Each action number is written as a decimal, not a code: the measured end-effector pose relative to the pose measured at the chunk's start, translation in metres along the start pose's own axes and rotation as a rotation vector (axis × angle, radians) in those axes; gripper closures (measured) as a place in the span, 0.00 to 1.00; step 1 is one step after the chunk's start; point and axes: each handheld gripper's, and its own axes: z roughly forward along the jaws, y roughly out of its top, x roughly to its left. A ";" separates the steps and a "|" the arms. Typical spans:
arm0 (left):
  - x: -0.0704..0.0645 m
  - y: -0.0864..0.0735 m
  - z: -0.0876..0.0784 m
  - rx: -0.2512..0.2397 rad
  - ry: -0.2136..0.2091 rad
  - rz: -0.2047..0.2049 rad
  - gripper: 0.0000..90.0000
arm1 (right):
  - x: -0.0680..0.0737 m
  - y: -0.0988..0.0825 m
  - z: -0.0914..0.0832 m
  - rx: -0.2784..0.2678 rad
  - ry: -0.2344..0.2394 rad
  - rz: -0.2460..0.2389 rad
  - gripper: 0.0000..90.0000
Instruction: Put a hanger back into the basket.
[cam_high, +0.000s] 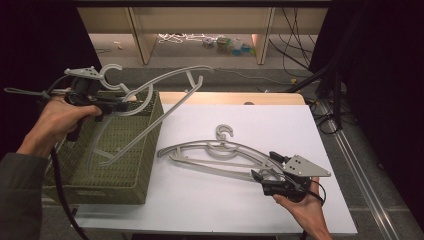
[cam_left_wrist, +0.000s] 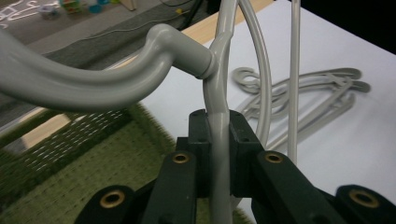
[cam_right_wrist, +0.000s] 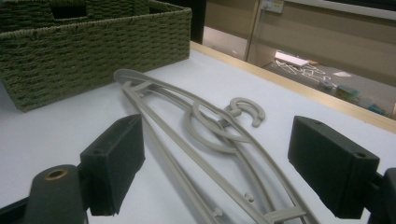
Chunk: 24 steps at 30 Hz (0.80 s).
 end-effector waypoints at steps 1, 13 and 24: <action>0.004 -0.002 -0.002 -0.003 0.008 -0.008 0.91 | 0.000 0.000 0.000 0.004 0.004 0.001 0.21; 0.051 -0.026 -0.008 0.056 0.125 -0.011 0.91 | 0.002 -0.002 -0.001 -0.002 0.007 -0.003 0.20; 0.079 -0.055 -0.003 0.100 0.183 -0.036 0.91 | 0.002 -0.002 0.000 0.000 0.016 -0.006 0.20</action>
